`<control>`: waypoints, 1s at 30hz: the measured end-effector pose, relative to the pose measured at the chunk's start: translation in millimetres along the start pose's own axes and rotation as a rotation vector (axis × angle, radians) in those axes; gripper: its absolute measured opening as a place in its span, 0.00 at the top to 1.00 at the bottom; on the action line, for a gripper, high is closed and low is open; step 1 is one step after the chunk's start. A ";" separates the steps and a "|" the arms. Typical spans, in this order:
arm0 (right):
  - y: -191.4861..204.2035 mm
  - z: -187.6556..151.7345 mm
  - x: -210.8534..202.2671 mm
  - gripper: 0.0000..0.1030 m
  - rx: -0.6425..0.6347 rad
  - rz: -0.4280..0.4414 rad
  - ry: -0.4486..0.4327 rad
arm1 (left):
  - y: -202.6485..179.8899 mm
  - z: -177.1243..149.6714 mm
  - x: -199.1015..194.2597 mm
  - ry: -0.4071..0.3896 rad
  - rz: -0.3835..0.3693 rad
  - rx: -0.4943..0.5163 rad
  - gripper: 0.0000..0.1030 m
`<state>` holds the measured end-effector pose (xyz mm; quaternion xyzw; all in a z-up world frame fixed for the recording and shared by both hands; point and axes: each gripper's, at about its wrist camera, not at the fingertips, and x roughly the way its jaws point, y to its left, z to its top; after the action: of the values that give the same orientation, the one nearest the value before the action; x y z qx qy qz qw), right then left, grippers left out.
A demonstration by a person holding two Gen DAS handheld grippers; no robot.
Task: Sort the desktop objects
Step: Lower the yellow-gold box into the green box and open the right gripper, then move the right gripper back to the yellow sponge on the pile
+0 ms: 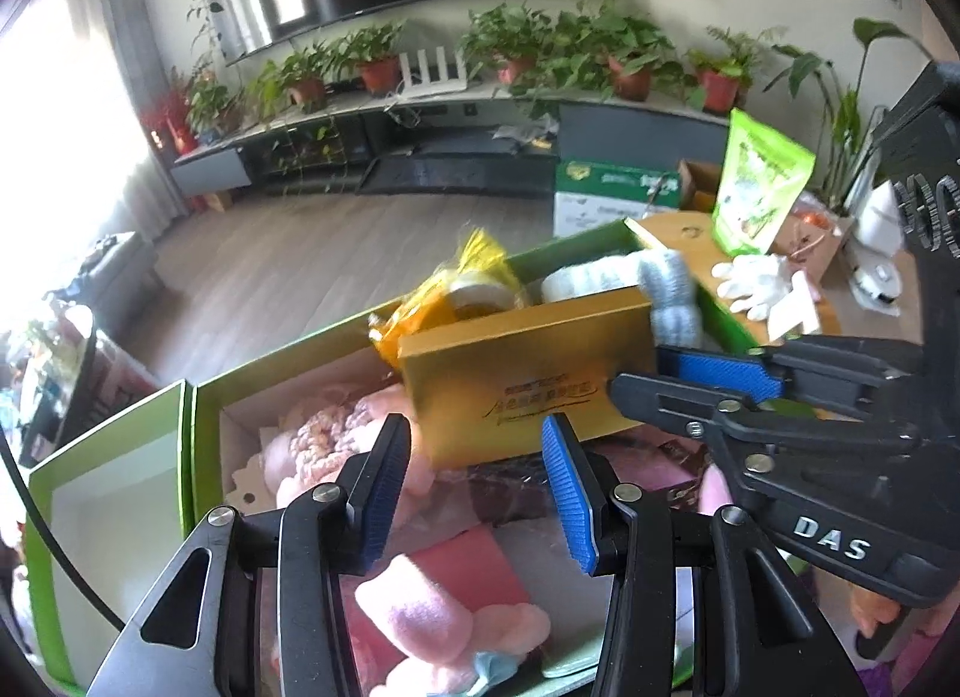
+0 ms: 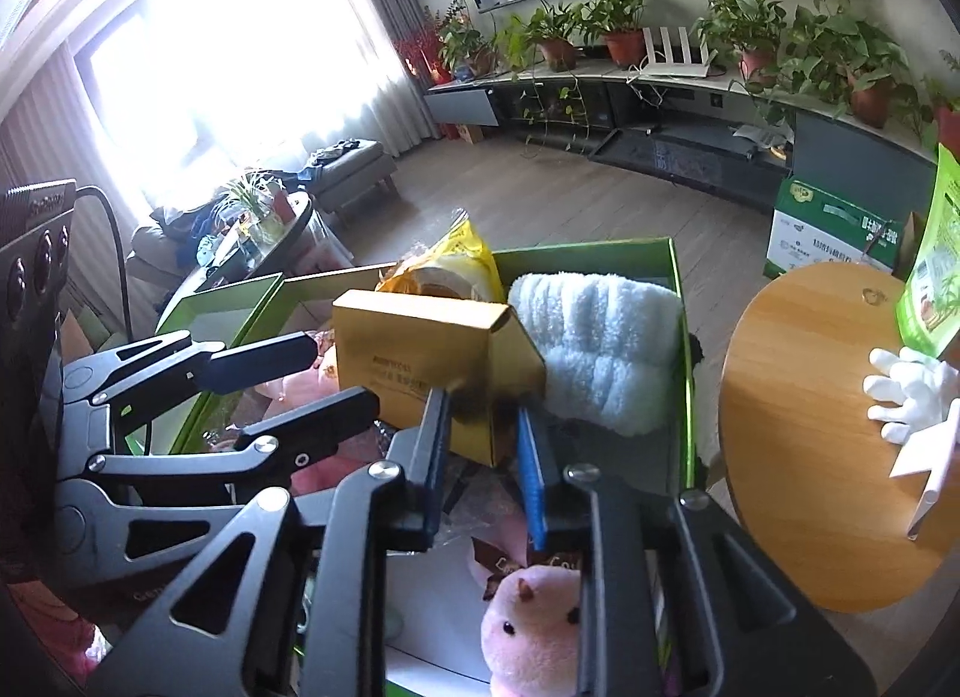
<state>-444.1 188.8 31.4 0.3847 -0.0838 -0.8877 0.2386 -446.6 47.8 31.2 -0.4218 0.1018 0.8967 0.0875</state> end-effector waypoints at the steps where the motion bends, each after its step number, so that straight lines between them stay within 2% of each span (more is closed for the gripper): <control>1: -0.3 -1.8 0.7 0.78 0.001 0.000 0.008 | -0.6 -0.5 1.0 0.006 0.003 0.000 0.54; 12: 17.2 -2.8 -28.8 0.75 -0.028 0.003 -0.046 | -25.5 1.4 -24.1 -0.029 -0.019 0.072 0.54; 16: 28.7 -3.8 -48.1 0.76 -0.050 0.008 -0.065 | -30.0 1.0 -39.5 -0.040 -0.029 0.068 0.54; 23: 44.6 -6.9 -74.0 0.75 -0.075 0.007 -0.084 | -26.0 -7.7 -68.8 -0.062 0.003 0.015 0.53; 24: 48.4 -7.9 -79.4 0.75 -0.083 0.006 -0.091 | -25.4 -9.6 -73.3 -0.066 0.014 0.006 0.52; 26: 56.9 -10.3 -90.4 0.73 -0.100 0.006 -0.102 | -25.9 -15.2 -84.3 -0.085 0.039 -0.011 0.44; 30: 73.7 -16.5 -112.3 0.71 -0.128 0.014 -0.125 | -29.3 -24.0 -108.2 -0.120 0.059 -0.014 0.42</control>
<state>-339.4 179.9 116.8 0.3121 -0.0442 -0.9118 0.2631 -353.7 62.3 96.9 -0.3645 0.1022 0.9233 0.0642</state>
